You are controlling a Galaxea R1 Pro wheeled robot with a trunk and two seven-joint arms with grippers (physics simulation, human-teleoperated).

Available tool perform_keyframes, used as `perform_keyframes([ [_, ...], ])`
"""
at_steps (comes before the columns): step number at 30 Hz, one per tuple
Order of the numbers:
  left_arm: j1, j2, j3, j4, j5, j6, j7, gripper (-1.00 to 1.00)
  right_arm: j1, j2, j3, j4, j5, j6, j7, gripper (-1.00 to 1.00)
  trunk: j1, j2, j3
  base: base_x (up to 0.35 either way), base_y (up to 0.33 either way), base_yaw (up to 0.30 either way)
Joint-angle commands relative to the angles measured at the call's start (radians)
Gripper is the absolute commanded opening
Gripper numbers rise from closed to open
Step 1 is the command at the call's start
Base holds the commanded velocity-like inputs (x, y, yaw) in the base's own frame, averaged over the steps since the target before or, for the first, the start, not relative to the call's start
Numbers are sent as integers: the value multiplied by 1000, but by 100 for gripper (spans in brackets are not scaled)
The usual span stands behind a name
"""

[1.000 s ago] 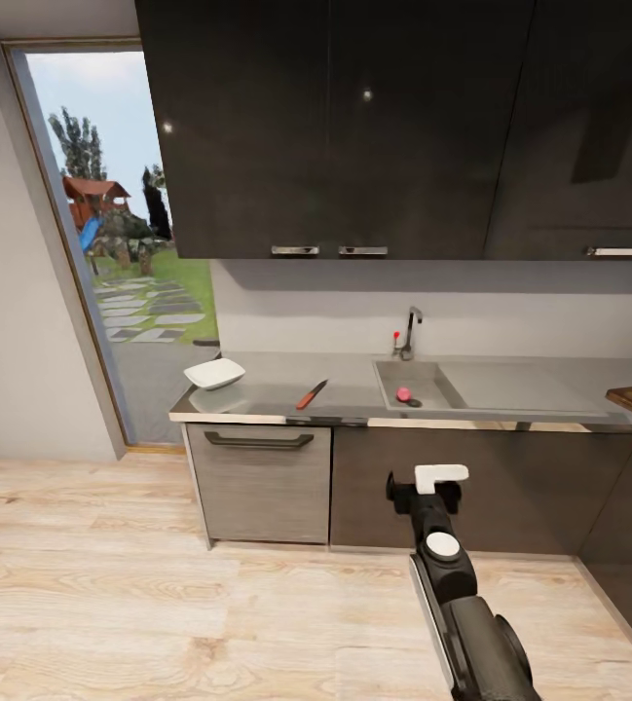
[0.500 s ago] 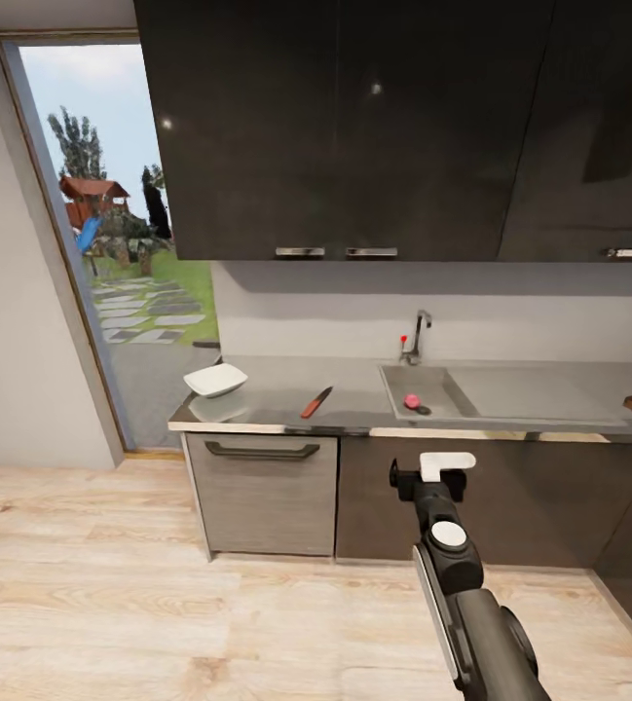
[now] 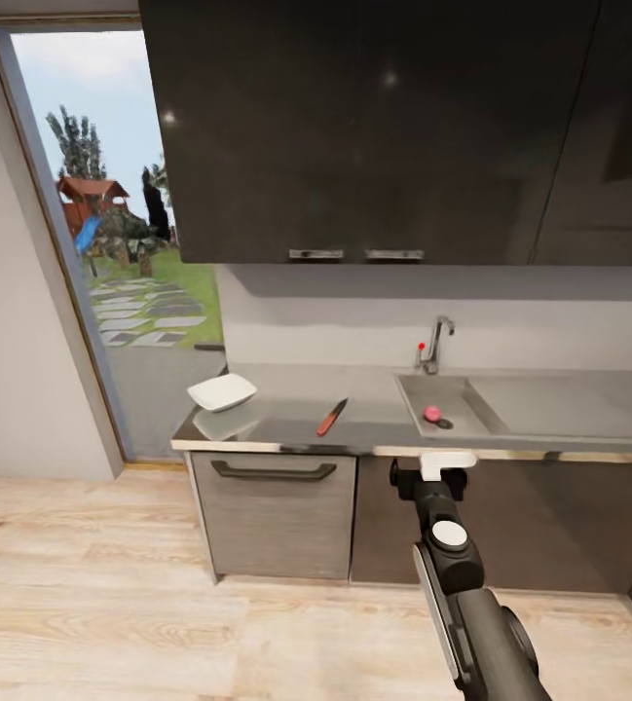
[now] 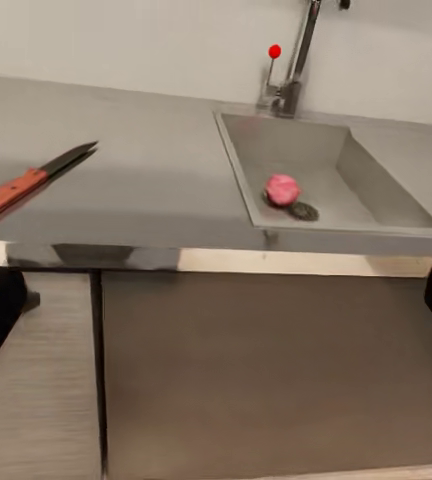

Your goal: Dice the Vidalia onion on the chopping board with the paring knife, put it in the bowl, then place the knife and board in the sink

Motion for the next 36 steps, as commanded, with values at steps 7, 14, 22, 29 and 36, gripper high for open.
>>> perform_keyframes([
  [7,0,0,0,0,1,-3,0,100,0,0,1,1,9,8,-1,100,1,-1,0,284,-11,0],
  [14,0,0,-1,0,1,-4,0,100,0,0,0,2,9,8,-1,100,1,-1,0,284,-121,0],
  [22,0,0,-1,0,0,-4,0,100,0,0,0,5,7,8,-1,100,1,-1,0,284,-119,0],
  [29,0,0,-1,0,-1,-4,-1,100,0,0,1,8,6,8,2,100,1,-1,0,297,33,0],
  [36,0,0,-1,0,-1,-4,-1,100,0,0,1,17,4,8,4,100,1,-1,0,295,136,0],
])
